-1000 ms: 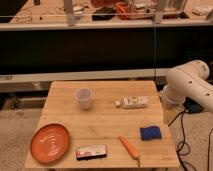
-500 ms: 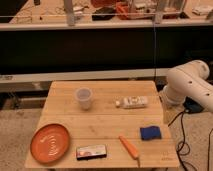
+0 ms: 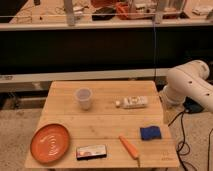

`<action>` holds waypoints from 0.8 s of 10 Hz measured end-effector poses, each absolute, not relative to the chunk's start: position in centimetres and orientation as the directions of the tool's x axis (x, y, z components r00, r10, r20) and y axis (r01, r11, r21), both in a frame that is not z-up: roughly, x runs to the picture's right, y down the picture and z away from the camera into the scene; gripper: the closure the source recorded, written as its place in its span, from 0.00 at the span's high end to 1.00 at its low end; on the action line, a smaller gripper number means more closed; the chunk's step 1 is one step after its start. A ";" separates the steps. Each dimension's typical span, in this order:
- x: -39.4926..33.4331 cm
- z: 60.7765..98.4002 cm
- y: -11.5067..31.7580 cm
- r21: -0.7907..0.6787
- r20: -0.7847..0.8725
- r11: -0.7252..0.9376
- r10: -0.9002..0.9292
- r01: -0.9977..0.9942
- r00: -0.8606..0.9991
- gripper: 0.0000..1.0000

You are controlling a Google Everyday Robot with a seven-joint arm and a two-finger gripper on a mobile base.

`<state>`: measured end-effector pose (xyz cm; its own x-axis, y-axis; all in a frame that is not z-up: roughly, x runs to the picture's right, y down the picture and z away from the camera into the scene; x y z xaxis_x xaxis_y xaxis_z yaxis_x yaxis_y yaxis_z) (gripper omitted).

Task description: Place the white sponge in the ceramic cup

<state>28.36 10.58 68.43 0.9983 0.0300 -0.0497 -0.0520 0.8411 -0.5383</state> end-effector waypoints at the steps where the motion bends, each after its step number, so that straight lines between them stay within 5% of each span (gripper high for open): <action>1: 28.4 68.4 10.6 -0.538 -0.050 0.841 0.030 -0.052 0.998 0.80; 8: 25.7 68.8 13.2 -0.563 0.037 0.827 0.007 0.015 0.999 0.80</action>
